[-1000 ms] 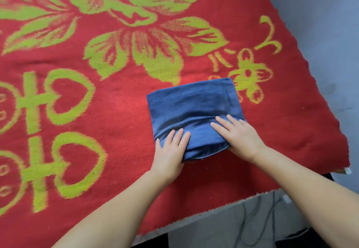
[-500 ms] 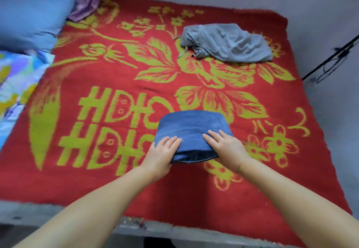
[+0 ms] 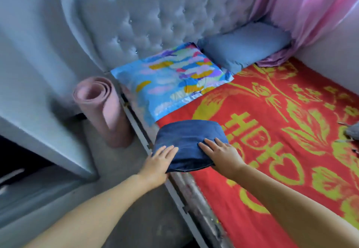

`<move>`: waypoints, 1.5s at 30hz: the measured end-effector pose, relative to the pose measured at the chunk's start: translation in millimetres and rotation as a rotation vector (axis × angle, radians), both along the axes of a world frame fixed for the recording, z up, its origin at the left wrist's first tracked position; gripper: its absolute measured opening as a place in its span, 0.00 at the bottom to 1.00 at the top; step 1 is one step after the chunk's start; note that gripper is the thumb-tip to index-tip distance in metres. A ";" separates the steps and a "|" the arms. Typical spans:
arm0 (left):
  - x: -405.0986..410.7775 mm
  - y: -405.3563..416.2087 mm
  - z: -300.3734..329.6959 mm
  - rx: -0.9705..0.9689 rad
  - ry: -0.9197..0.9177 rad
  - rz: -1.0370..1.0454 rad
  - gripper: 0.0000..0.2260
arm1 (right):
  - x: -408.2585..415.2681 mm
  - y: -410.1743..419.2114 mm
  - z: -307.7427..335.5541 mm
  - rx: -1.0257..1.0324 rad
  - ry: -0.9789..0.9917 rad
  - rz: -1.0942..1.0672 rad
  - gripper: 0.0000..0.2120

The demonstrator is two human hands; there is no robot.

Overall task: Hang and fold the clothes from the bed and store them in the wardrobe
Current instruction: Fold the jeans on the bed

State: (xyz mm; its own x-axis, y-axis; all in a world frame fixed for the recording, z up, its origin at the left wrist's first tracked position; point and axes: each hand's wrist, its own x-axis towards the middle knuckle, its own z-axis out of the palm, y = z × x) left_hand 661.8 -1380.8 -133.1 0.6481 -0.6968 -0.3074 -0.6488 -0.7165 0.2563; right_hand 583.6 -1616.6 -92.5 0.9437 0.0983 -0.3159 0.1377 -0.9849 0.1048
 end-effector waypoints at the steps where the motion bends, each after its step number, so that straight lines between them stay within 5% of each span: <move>1: 2.0 28.7 -0.3 -0.005 -0.014 0.039 0.37 | 12.3 25.5 0.8 0.008 -0.002 0.040 0.33; 14: -27.5 430.8 18.4 -0.023 -0.052 0.490 0.32 | 113.8 416.9 -3.6 0.100 0.059 0.549 0.35; 26: -75.6 566.4 -17.1 -0.089 0.032 0.997 0.33 | 167.4 603.7 -31.9 0.070 0.201 0.979 0.35; 38: -35.6 709.9 -63.5 -0.097 0.102 0.921 0.32 | 193.6 740.9 -84.8 0.029 0.305 0.890 0.36; 45: 59.5 799.1 -153.4 -0.055 0.062 0.779 0.34 | 257.7 812.8 -148.3 -0.010 0.278 0.734 0.36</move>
